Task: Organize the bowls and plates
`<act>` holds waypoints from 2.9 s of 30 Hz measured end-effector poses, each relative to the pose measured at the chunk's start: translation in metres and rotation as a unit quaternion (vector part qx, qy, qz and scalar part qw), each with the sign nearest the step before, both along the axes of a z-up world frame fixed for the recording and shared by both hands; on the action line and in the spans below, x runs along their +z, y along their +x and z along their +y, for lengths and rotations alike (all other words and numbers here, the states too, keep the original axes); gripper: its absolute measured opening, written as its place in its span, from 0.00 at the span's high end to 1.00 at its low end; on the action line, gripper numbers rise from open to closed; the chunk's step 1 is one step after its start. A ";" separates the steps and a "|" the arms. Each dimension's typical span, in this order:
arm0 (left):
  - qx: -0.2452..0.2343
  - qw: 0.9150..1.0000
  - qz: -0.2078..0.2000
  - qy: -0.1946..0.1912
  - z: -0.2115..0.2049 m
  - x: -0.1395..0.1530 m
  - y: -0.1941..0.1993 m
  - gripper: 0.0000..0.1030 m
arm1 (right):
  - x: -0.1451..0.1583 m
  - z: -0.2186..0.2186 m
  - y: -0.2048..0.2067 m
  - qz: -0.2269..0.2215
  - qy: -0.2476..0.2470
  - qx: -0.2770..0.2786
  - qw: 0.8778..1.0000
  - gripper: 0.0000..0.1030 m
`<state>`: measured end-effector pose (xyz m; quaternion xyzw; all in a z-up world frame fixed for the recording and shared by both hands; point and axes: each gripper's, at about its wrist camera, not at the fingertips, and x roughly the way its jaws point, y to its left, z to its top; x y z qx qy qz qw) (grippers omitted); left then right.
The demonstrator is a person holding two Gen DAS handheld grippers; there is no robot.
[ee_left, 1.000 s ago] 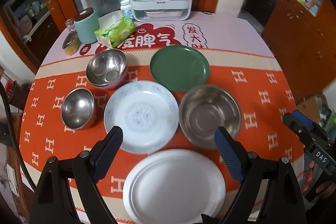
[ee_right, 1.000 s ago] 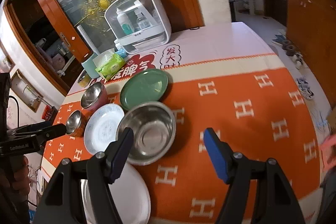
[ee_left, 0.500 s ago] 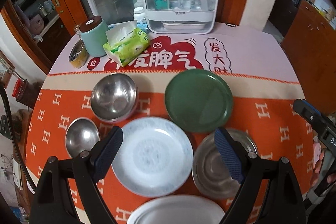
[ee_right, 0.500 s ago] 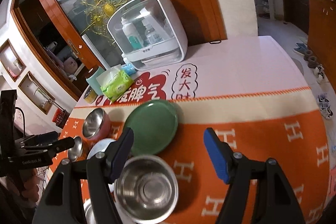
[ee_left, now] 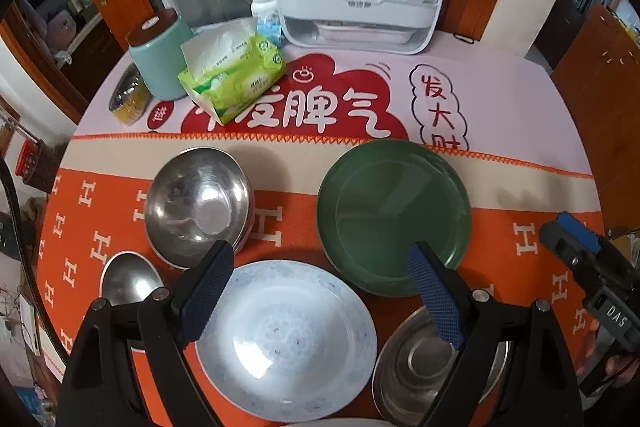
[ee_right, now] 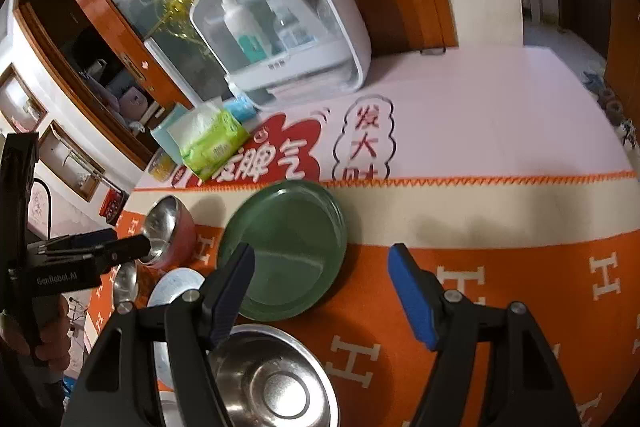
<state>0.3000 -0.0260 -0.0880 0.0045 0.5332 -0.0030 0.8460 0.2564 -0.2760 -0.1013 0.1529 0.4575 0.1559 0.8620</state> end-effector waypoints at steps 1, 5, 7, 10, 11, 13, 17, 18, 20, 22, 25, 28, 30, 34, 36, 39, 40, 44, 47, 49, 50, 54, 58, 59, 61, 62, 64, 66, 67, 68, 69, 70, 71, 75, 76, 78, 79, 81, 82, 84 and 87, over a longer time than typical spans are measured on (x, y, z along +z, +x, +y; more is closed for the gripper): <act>0.000 1.000 0.004 -0.004 0.001 -0.005 0.005 0.15 | -0.006 0.000 0.003 0.008 0.002 0.000 1.000 0.32; 0.005 1.000 0.012 -0.014 0.002 -0.024 0.021 0.15 | -0.027 0.001 0.012 0.036 0.019 0.007 0.999 0.32; 0.007 1.000 0.017 -0.018 0.003 -0.034 0.029 0.15 | -0.037 0.003 0.016 0.046 0.020 0.013 0.999 0.32; 0.006 0.999 0.025 -0.020 0.003 -0.050 0.039 0.15 | -0.053 0.007 0.021 0.066 0.028 0.023 0.997 0.33; 0.005 0.999 0.029 -0.020 0.002 -0.056 0.043 0.15 | -0.056 0.008 0.022 0.071 0.031 0.025 0.997 0.33; 0.002 0.999 0.036 -0.025 0.002 -0.069 0.049 0.15 | -0.064 0.008 0.024 0.079 0.037 0.028 0.996 0.33; 0.002 0.999 0.041 -0.035 0.004 -0.087 0.055 0.15 | -0.080 0.011 0.028 0.097 0.048 0.034 0.993 0.43; 0.002 0.998 0.045 -0.040 0.005 -0.092 0.056 0.16 | -0.084 0.011 0.029 0.104 0.050 0.034 0.993 0.47; 0.003 0.998 0.051 -0.044 0.007 -0.100 0.059 0.19 | -0.090 0.012 0.030 0.113 0.055 0.033 0.992 0.54; 0.003 0.997 0.055 -0.045 0.009 -0.105 0.061 0.24 | -0.095 0.013 0.031 0.119 0.061 0.031 0.991 0.59; 0.007 0.997 0.063 -0.035 0.011 -0.113 0.065 0.31 | -0.101 0.013 0.032 0.133 0.071 0.029 0.988 0.72; -0.007 0.998 0.059 -0.036 0.008 -0.113 0.066 0.32 | -0.104 0.014 0.032 0.136 0.079 0.029 0.987 0.77; -0.012 0.998 0.058 -0.027 0.005 -0.114 0.066 0.33 | -0.104 0.015 0.032 0.136 0.083 0.030 0.987 0.80; -0.017 0.997 0.071 -0.036 0.002 -0.120 0.069 0.48 | -0.105 0.016 0.031 0.135 0.088 0.031 0.986 0.84; -0.014 0.997 0.074 -0.035 0.001 -0.122 0.071 0.49 | -0.105 0.017 0.031 0.135 0.089 0.031 0.986 0.84; -0.012 0.996 0.078 -0.041 0.002 -0.125 0.072 0.55 | -0.105 0.017 0.031 0.134 0.089 0.031 0.986 0.85; -0.012 0.996 0.078 -0.048 0.003 -0.125 0.072 0.59 | -0.105 0.018 0.031 0.133 0.089 0.031 0.987 0.85; -0.011 0.994 0.080 -0.072 0.003 -0.125 0.071 0.66 | -0.105 0.020 0.031 0.131 0.089 0.033 0.987 0.89; -0.009 0.994 0.077 -0.076 0.002 -0.125 0.070 0.66 | -0.105 0.020 0.031 0.129 0.091 0.032 0.987 0.89; -0.004 0.994 0.074 -0.079 0.002 -0.126 0.068 0.66 | -0.105 0.018 0.030 0.131 0.096 0.030 0.986 0.89; -0.004 0.994 0.071 -0.078 0.001 -0.126 0.067 0.66 | -0.105 0.018 0.030 0.131 0.097 0.030 0.986 0.89; -0.002 0.994 0.068 -0.085 0.002 -0.124 0.063 0.66 | -0.099 0.019 0.026 0.121 0.088 0.028 0.988 0.89; -0.002 0.994 0.054 -0.097 0.004 -0.116 0.061 0.66 | -0.089 0.014 0.024 0.102 0.096 0.022 0.990 0.89; -0.001 0.994 0.047 -0.102 0.004 -0.113 0.060 0.66 | -0.086 0.012 0.023 0.096 0.096 0.021 0.991 0.89; -0.003 0.993 0.034 -0.111 0.004 -0.105 0.057 0.66 | -0.079 0.010 0.021 0.082 0.091 0.018 0.992 0.89; -0.004 0.993 0.028 -0.114 0.004 -0.101 0.055 0.66 | -0.076 0.009 0.020 0.078 0.089 0.016 0.993 0.89; -0.007 0.992 0.010 -0.122 0.003 -0.092 0.050 0.66 | -0.069 0.006 0.017 0.068 0.089 0.011 0.994 0.89; -0.010 0.991 -0.003 -0.130 0.002 -0.084 0.045 0.66 | -0.064 0.002 0.013 0.059 0.093 0.007 0.994 0.89; -0.012 0.991 -0.010 -0.135 0.002 -0.080 0.043 0.66 | -0.061 0.001 0.012 0.055 0.094 0.006 0.994 0.89; -0.013 0.990 -0.015 -0.139 0.002 -0.076 0.042 0.66 | -0.058 0.000 0.010 0.052 0.095 0.004 0.994 0.89; -0.013 0.990 -0.019 -0.142 0.001 -0.073 0.041 0.66 | -0.056 -0.001 0.008 0.050 0.095 0.003 0.994 0.89; -0.014 0.989 -0.023 -0.145 0.000 -0.069 0.038 0.66 | -0.052 -0.002 0.006 0.047 0.094 0.002 0.994 0.89; -0.015 0.989 -0.025 -0.146 0.000 -0.067 0.036 0.66 | -0.049 -0.003 0.003 0.043 0.095 0.002 0.995 0.89; -0.021 0.987 -0.040 -0.152 0.000 -0.053 0.021 0.66 | -0.037 -0.004 -0.008 0.030 0.096 0.000 0.995 0.89; -0.021 0.987 -0.042 -0.153 0.001 -0.051 0.018 0.66 | -0.035 -0.004 -0.011 0.027 0.096 0.000 0.995 0.89; -0.021 0.986 -0.048 -0.157 0.004 -0.044 0.007 0.66 | -0.029 -0.003 -0.020 0.021 0.096 0.002 0.995 0.89; -0.019 0.986 -0.049 -0.158 0.005 -0.041 0.002 0.66 | -0.027 -0.003 -0.023 0.019 0.096 0.003 0.995 0.89; -0.018 0.986 -0.053 -0.159 0.007 -0.035 -0.010 0.66 | -0.021 -0.002 -0.031 0.015 0.096 0.005 0.995 0.89; -0.018 0.986 -0.055 -0.158 0.009 -0.032 -0.018 0.66 | -0.018 -0.001 -0.036 0.013 0.096 0.007 0.995 0.89; -0.018 0.986 -0.059 -0.156 0.011 -0.028 -0.030 0.66 | -0.012 0.000 -0.046 0.009 0.096 0.010 0.995 0.89; -0.018 0.986 -0.063 -0.151 0.015 -0.021 -0.048 0.66 | -0.004 0.002 -0.061 0.004 0.097 0.014 0.995 0.89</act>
